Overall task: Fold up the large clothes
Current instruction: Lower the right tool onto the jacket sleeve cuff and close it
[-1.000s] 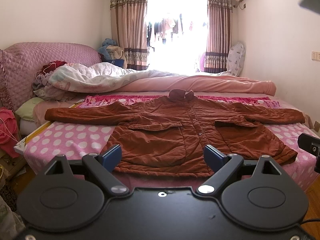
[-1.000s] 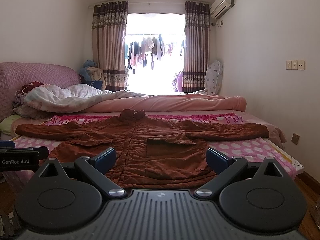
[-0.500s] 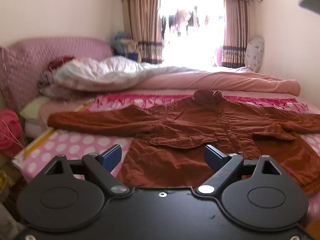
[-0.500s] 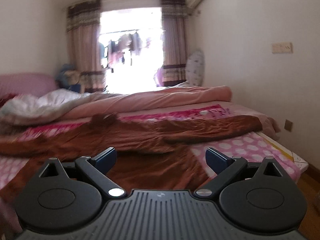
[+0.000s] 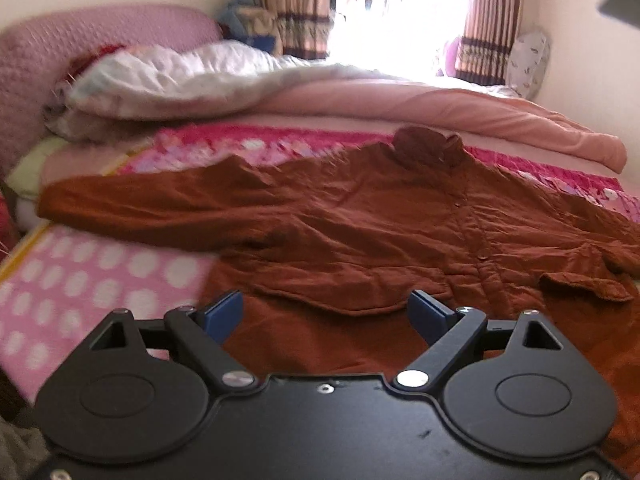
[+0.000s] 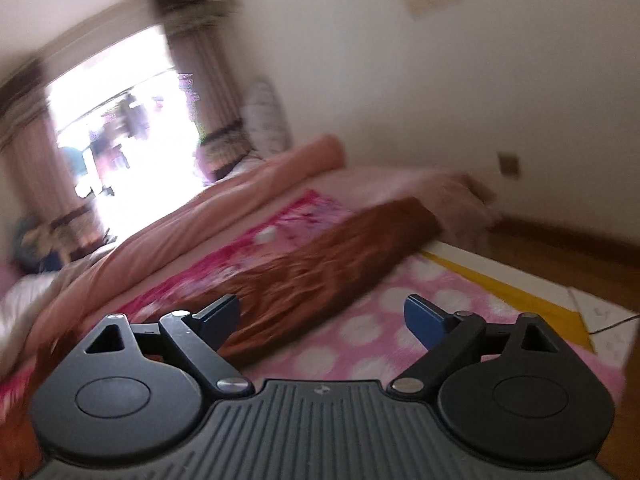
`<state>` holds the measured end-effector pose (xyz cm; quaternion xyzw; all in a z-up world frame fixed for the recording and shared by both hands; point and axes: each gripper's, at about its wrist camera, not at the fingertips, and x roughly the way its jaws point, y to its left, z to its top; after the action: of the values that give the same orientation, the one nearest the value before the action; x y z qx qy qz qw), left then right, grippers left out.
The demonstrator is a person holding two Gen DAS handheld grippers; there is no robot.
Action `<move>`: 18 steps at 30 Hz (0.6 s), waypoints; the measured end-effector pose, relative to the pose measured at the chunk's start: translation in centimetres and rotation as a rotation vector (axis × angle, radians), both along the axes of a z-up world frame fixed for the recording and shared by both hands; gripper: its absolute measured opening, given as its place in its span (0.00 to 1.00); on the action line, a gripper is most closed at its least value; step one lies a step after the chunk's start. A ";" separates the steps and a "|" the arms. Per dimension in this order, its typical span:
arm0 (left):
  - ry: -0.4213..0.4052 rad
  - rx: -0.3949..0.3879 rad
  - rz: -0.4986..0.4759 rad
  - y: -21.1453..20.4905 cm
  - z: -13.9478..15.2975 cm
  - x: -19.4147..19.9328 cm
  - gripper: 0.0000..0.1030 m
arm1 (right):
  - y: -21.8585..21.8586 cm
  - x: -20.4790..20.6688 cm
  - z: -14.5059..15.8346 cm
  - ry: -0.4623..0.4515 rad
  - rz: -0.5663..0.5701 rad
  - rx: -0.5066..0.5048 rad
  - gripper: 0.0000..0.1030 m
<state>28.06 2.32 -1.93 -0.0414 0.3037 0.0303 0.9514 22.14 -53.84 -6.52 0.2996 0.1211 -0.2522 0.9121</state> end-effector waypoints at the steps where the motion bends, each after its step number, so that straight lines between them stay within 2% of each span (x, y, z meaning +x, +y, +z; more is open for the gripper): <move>1: 0.018 -0.017 -0.009 -0.2 -0.4 0.9 0.89 | -1.7 0.9 -0.8 -0.012 -0.015 0.057 0.99; 5: 0.100 -0.002 -0.027 -1.6 -1.7 4.7 0.89 | -6.3 4.7 -3.8 -0.023 -0.034 0.210 0.91; 9: 0.117 0.024 -0.030 -2.7 -2.7 8.1 0.89 | -8.2 8.1 -6.2 -0.037 -0.050 0.300 0.85; 11: 0.138 0.028 -0.012 -2.8 -3.4 9.9 0.89 | -9.3 9.3 -6.8 -0.063 -0.045 0.333 0.85; 15: 0.188 0.008 -0.006 -2.5 -4.6 12.4 0.89 | -10.5 11.7 -8.5 -0.054 -0.068 0.401 0.77; 18: 0.194 0.009 0.003 -2.7 -5.3 14.0 0.89 | -10.6 12.3 -8.6 -0.090 -0.081 0.383 0.76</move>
<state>42.04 -0.35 -7.26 -0.0344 0.3941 0.0370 0.9177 34.40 -64.46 -15.07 0.4831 0.1138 -0.2476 0.8321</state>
